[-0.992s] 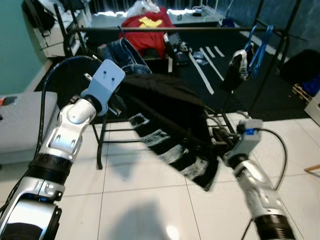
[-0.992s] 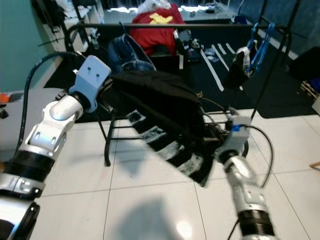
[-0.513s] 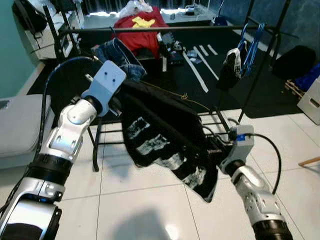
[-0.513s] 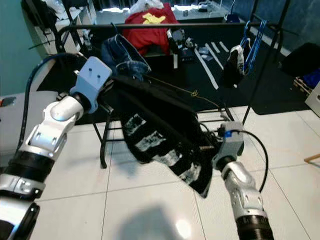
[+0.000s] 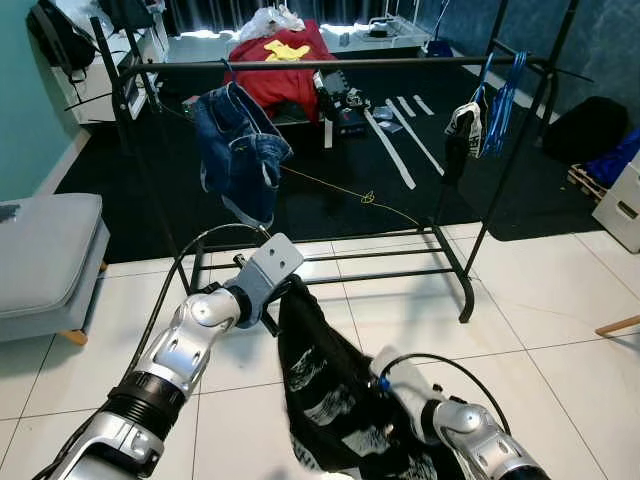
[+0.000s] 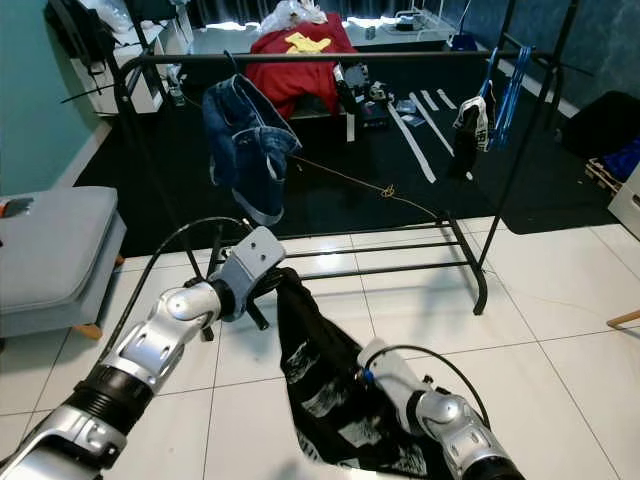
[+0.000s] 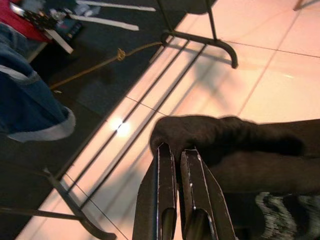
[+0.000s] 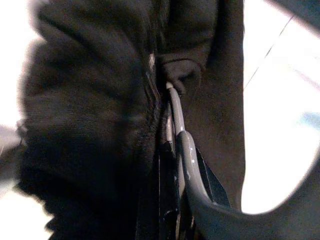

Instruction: Hang hanger

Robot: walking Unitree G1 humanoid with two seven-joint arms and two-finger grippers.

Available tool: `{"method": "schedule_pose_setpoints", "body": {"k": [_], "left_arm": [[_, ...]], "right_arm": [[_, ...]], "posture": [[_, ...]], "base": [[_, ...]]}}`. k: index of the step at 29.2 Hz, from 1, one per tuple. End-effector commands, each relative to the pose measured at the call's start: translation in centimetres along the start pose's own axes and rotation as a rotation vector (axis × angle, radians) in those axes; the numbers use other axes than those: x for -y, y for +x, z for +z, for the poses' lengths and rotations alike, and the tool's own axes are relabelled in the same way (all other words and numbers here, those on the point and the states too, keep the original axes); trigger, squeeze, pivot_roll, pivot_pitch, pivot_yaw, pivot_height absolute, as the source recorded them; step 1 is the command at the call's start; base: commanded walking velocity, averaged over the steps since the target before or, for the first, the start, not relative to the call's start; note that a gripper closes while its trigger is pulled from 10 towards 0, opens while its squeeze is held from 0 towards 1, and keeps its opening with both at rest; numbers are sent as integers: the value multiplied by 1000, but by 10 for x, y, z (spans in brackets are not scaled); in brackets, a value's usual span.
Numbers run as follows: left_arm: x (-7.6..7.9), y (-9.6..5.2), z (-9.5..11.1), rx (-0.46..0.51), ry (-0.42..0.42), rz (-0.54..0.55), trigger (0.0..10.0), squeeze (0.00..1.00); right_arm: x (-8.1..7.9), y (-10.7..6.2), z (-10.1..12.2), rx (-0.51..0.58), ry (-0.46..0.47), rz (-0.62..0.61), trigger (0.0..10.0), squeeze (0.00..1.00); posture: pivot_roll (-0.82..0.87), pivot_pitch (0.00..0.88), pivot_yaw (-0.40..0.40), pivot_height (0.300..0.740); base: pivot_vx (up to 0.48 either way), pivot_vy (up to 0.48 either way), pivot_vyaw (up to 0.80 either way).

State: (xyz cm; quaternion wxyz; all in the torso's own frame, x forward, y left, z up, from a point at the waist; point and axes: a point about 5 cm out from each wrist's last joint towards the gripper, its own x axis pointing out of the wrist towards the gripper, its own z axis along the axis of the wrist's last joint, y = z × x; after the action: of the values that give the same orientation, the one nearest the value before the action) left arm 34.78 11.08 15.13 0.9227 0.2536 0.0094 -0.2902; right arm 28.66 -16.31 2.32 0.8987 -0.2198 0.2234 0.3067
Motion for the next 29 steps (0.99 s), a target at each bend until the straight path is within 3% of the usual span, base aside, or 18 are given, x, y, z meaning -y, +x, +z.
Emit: {"method": "schedule_pose_setpoints", "body": {"k": [1, 4, 5, 8, 9, 10, 11, 13, 16, 21, 22, 29], "left_arm": [[2, -3, -13, -37, -1, 13, 0, 0], [9, -8, -39, -124, 3, -3, 0, 0], [13, -11, -48, -160, -6, -18, 0, 0], [19, -13, -56, -185, -42, -32, 0, 0], [26, -16, -64, -215, -70, -48, 0, 0], [26, -16, -64, -215, -70, -48, 0, 0], [31, -20, -73, -248, -97, -48, 0, 0], [34, -24, -86, -290, -124, -26, 0, 0], [32, -26, -90, -305, -130, 1, 0, 0], [12, -29, -96, -320, -126, 150, 0, 0], [0, -28, -94, -308, -124, 206, 0, 0], [-24, -23, -74, -215, -117, 296, 0, 0]], "right_arm": [[1, 1, 13, 88, -16, -5, 0, 0], [-3, -1, 9, 92, -72, 21, 0, 0], [-2, 0, 9, 105, -32, 11, 0, 0], [-2, -1, 13, 149, -28, 3, 0, 0], [0, -4, 27, 272, -50, -24, 0, 0], [0, -4, 27, 272, -50, -24, 0, 0], [1, -8, 40, 390, -71, -54, 0, 0], [1, -15, 53, 519, -109, -84, 0, 0], [-2, -18, 54, 543, -122, -84, 0, 0], [-14, -26, 32, 504, -103, -54, 0, 0], [-17, -31, 18, 466, -67, -58, 0, 0], [-11, -40, 7, 454, -54, -129, 0, 0]], "posture": [[54, 95, 45, 740], [54, 96, 44, 740], [56, 98, 46, 740], [54, 98, 47, 740], [61, 99, 45, 740], [61, 99, 45, 740], [58, 99, 46, 740], [54, 99, 47, 740], [54, 100, 47, 740], [53, 98, 46, 740], [51, 98, 50, 740], [43, 97, 63, 740]], "base": [[0, 0, 0], [0, 0, 0], [0, 0, 0], [0, 0, 0], [0, 0, 0], [0, 0, 0], [0, 0, 0], [0, 0, 0], [0, 0, 0], [0, 0, 0], [0, 0, 0], [0, 0, 0]]}}
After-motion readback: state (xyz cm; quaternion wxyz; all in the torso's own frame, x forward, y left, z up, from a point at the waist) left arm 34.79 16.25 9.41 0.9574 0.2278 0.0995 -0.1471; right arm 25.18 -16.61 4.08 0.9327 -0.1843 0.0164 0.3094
